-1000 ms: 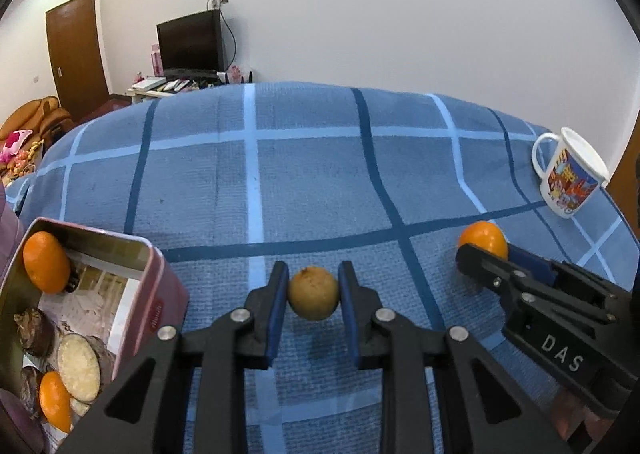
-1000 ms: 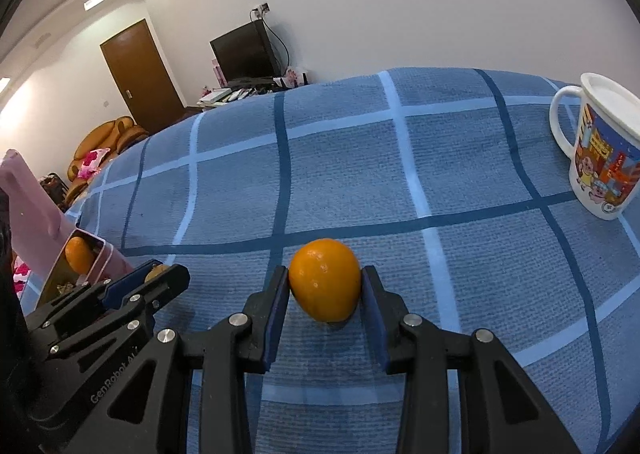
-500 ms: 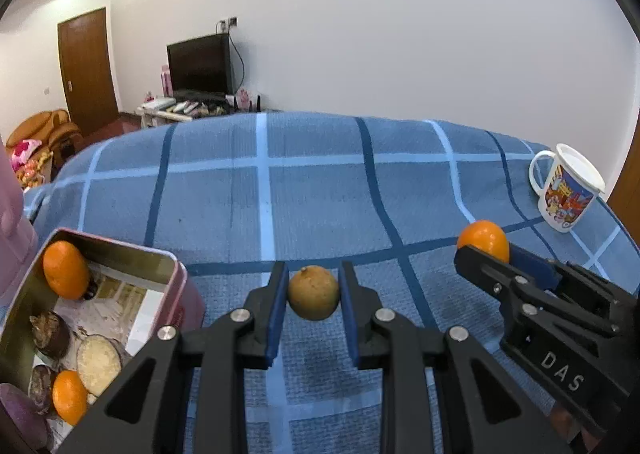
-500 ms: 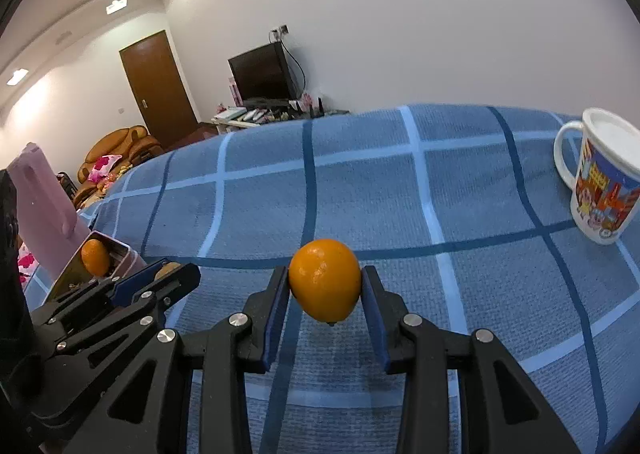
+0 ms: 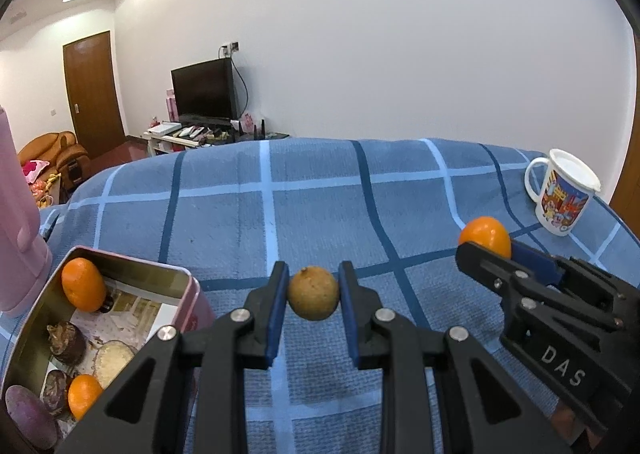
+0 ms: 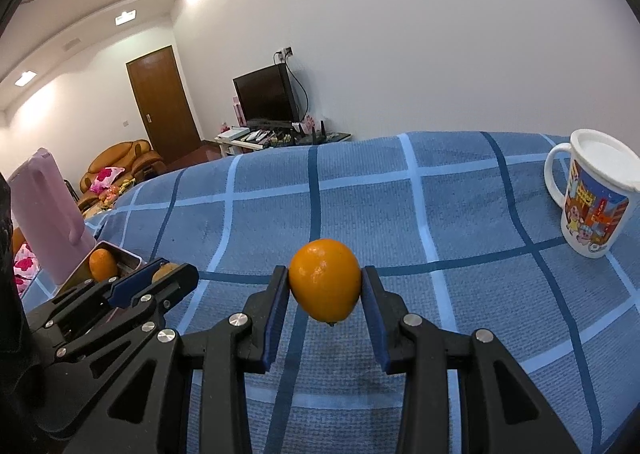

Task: Organize fruits
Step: 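Lift the tan fruit and orange in both tools and carry them toward the tin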

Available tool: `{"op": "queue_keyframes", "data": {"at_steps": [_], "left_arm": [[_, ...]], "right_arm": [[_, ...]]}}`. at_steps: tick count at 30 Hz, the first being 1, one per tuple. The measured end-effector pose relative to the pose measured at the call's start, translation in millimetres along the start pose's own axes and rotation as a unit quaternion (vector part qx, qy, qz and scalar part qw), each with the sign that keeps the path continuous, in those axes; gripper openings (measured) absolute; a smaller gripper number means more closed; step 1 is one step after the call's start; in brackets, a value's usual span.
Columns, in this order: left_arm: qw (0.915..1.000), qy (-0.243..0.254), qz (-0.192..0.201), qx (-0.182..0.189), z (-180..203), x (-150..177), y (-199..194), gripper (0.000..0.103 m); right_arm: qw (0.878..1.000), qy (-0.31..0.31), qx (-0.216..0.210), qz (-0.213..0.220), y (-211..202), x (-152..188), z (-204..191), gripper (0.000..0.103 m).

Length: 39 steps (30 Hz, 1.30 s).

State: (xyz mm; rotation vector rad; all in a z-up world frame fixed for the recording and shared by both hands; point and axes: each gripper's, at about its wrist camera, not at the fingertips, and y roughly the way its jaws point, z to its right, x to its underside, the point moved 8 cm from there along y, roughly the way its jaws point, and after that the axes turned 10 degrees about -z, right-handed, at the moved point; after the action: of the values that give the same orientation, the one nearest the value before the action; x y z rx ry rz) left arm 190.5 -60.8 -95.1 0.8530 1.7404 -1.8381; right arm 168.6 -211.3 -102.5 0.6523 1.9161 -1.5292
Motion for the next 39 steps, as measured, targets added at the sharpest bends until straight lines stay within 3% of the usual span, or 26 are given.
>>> {"op": "queue_keyframes", "data": {"at_steps": [28, 39], "left_arm": [[0.9983, 0.01, 0.052, -0.025, 0.3, 2.1, -25.3, 0.027], [0.9982, 0.001, 0.049, -0.034, -8.1, 8.2, -30.6, 0.027]], "right_arm": [[0.998, -0.036, 0.006, 0.06, -25.6, 1.4, -16.4, 0.039], [0.996, -0.057, 0.005, 0.069, -30.7, 3.8, -25.3, 0.039]]}}
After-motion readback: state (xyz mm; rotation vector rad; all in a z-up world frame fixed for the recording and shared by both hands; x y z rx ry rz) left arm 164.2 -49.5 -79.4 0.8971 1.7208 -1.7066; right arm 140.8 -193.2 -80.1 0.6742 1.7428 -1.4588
